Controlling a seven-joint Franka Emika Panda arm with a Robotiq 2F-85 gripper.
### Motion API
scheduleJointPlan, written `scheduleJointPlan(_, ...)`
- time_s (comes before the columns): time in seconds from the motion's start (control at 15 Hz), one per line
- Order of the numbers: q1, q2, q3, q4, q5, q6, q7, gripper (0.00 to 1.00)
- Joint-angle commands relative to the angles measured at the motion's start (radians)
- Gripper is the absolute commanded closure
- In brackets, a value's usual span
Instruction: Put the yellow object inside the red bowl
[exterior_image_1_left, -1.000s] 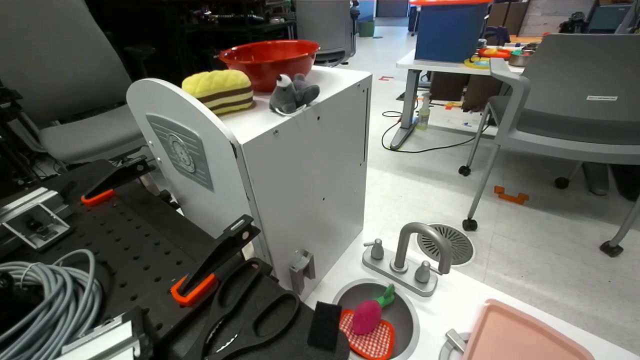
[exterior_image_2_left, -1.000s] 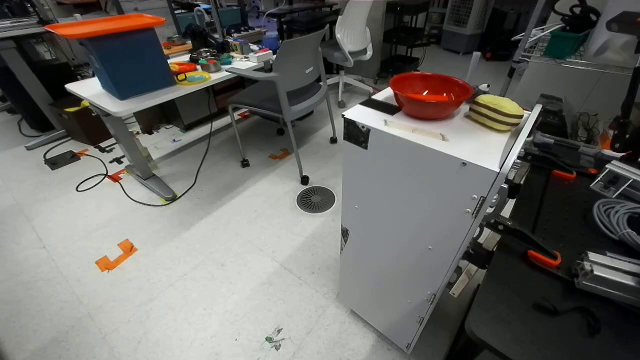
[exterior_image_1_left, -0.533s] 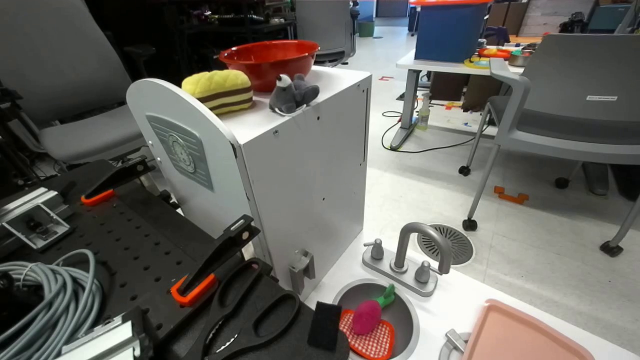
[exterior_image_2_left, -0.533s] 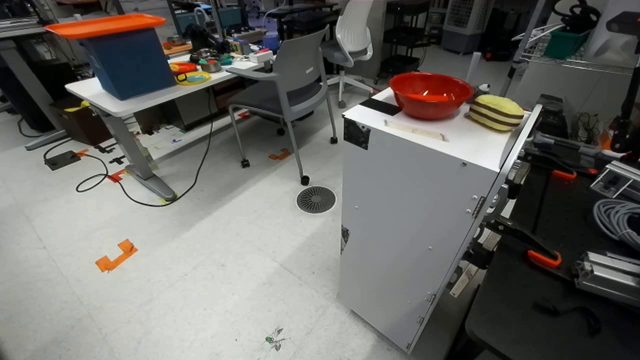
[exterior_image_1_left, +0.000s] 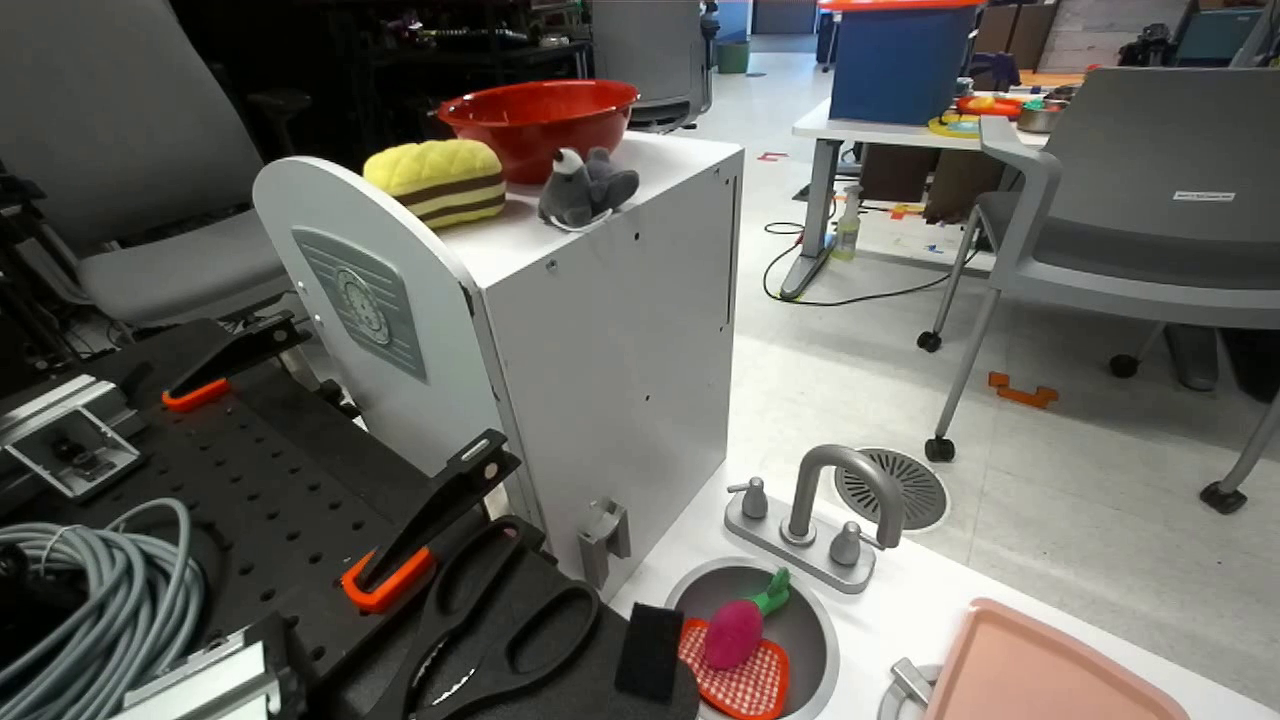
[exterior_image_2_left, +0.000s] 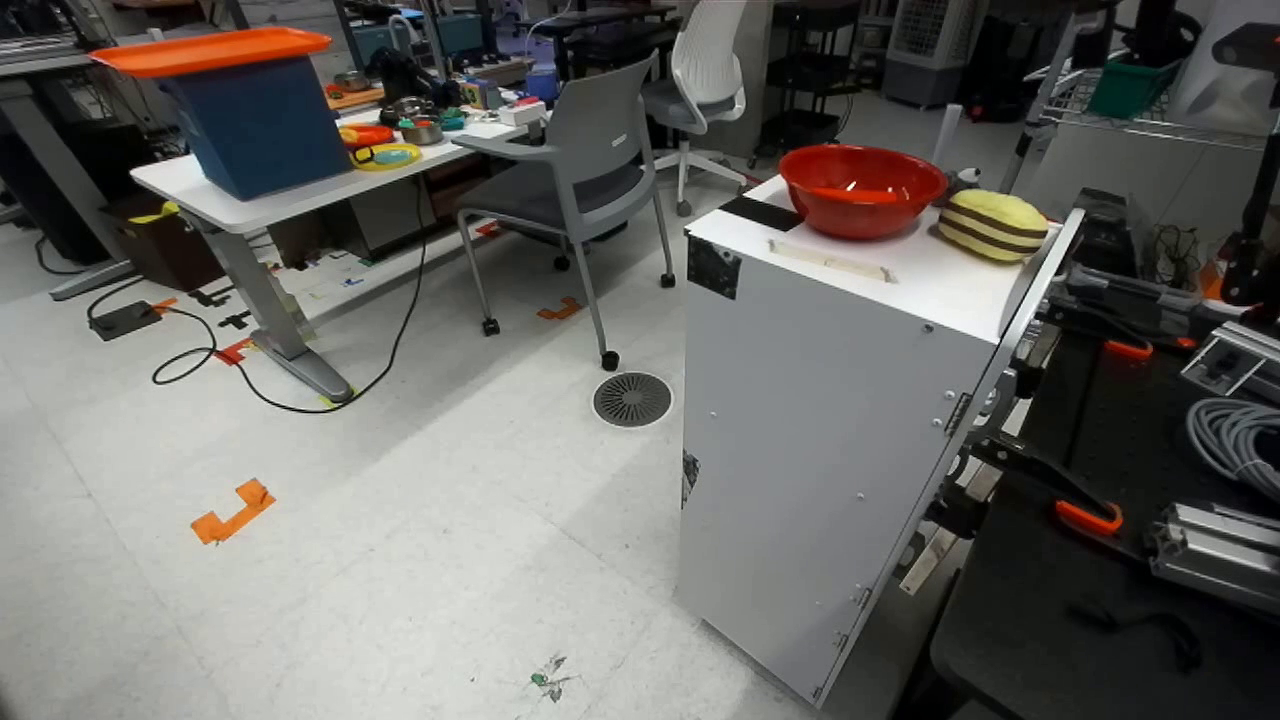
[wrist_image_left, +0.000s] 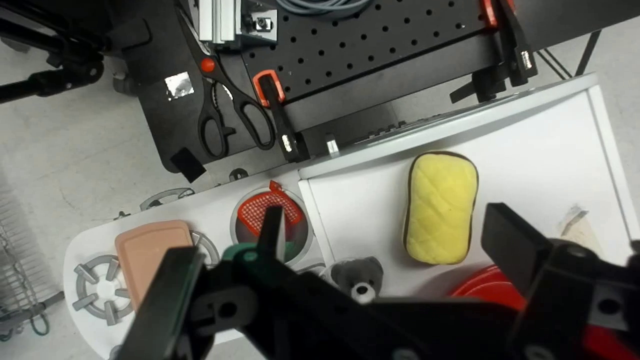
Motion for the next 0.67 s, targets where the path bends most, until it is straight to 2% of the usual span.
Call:
scheduleJointPlan(0.0, 0.009, 0.057, -0.007, 0.037, -0.037, 0.028, 0.002, 0.0)
scheduleJointPlan(0.4, 0.016, 0.09, -0.007, 0.05, -0.037, 0.057, -0.005, 0.0)
scheduleJointPlan(0.6, 0.026, 0.098, -0.001, 0.05, -0.037, 0.112, -0.009, 0.0)
